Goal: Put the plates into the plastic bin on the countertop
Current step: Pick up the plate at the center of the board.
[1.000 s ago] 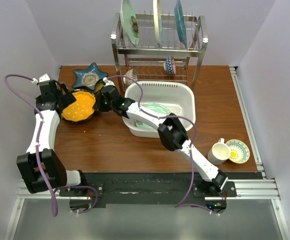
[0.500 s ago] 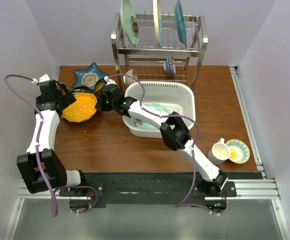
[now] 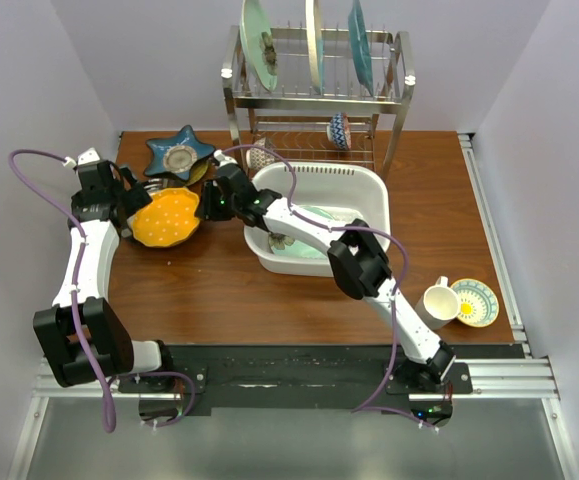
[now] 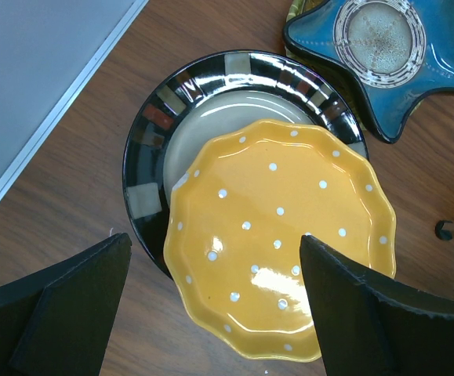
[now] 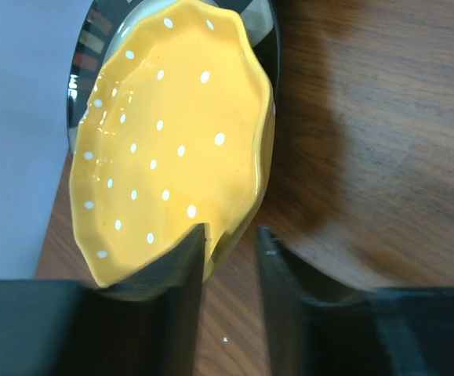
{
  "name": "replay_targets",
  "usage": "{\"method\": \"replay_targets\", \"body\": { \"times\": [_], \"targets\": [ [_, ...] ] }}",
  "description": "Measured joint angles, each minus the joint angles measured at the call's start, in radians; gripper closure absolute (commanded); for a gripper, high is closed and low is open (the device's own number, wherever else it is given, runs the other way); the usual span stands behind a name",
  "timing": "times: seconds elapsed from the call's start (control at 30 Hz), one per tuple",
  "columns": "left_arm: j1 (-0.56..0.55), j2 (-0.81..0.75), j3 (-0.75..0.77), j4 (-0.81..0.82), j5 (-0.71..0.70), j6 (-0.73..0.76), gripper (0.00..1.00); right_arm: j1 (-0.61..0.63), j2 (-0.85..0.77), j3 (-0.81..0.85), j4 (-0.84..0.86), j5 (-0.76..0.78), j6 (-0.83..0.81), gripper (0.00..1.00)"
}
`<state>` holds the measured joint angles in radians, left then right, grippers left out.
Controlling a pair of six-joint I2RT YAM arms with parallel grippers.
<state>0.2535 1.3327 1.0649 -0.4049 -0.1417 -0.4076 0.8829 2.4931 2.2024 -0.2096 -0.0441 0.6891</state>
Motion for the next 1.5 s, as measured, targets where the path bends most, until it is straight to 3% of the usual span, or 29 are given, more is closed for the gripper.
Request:
{"method": "replay_targets", "body": {
  "times": [0.1, 0.37, 0.63, 0.73, 0.77, 0.87, 1.07, 1.5],
  "targets": [
    [0.0, 0.0, 0.0, 0.0, 0.001, 0.0, 0.07, -0.002, 0.0, -0.001, 0.0, -0.009, -0.003, 0.4],
    [0.001, 0.0, 0.0, 0.0, 0.005, 0.0, 0.07, -0.005, 0.0, -0.001, -0.002, -0.035, -0.002, 0.3],
    [0.002, 0.0, 0.0, 0.0, 0.006, 0.0, 0.07, -0.005, 0.03, 0.006, 0.024, -0.083, 0.042, 0.3],
    [0.002, 0.0, 0.0, 0.0, 0.006, 0.0, 0.07, -0.005, 0.071, 0.022, 0.037, -0.103, 0.07, 0.35],
    [0.002, 0.0, 0.0, 0.0, 0.006, 0.0, 0.07, -0.005, 0.086, 0.026, 0.043, -0.108, 0.079, 0.45],
    [0.002, 0.0, 0.0, 0.0, 0.007, 0.0, 0.07, -0.003, 0.098, 0.038, 0.072, -0.124, 0.104, 0.57],
    [0.002, 0.0, 0.0, 0.0, 0.007, 0.0, 0.07, -0.006, 0.098, 0.014, 0.129, -0.142, 0.148, 0.7],
    [0.002, 0.0, 0.0, 0.0, 0.007, 0.0, 0.07, -0.011, 0.061, -0.06, 0.174, -0.158, 0.185, 0.76]
  ]
}}
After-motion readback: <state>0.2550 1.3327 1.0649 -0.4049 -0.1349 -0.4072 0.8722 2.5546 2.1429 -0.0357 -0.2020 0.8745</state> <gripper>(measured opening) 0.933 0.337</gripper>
